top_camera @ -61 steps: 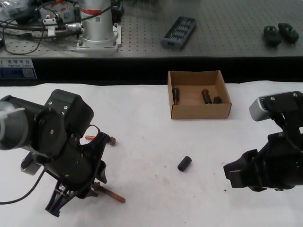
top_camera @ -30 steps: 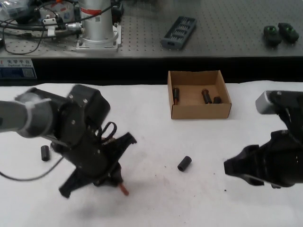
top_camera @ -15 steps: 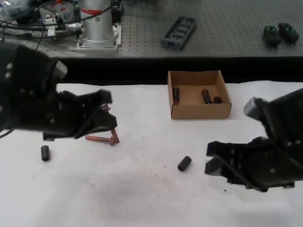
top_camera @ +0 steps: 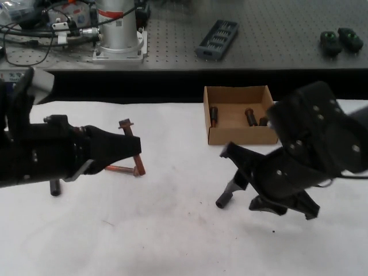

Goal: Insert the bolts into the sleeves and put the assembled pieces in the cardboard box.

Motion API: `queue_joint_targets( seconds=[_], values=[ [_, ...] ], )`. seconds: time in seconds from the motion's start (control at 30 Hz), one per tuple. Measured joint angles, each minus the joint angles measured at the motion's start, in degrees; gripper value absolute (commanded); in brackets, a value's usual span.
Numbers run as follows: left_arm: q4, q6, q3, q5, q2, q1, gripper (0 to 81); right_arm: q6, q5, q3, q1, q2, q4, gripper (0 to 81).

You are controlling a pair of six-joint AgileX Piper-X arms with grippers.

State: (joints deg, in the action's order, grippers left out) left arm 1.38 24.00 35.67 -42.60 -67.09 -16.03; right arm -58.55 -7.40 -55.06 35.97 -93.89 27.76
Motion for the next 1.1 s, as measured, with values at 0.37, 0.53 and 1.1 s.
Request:
queue_joint_targets(
  seconds=[0.37,0.53,1.1],
  values=[
    [0.5,-3.2,0.0,0.0,5.8,0.3,0.7,-2.3,0.3,-12.1,0.0,-12.0,6.0,37.7],
    [0.5,-3.4,0.0,-0.2,6.9,1.2,0.7,-2.6,-0.1,-15.6,0.0,-16.3,8.2,37.7],
    [0.5,-4.2,0.0,-0.5,6.9,2.7,0.7,-2.7,0.0,-17.2,-0.2,-19.4,11.1,1.8]
  ],
)
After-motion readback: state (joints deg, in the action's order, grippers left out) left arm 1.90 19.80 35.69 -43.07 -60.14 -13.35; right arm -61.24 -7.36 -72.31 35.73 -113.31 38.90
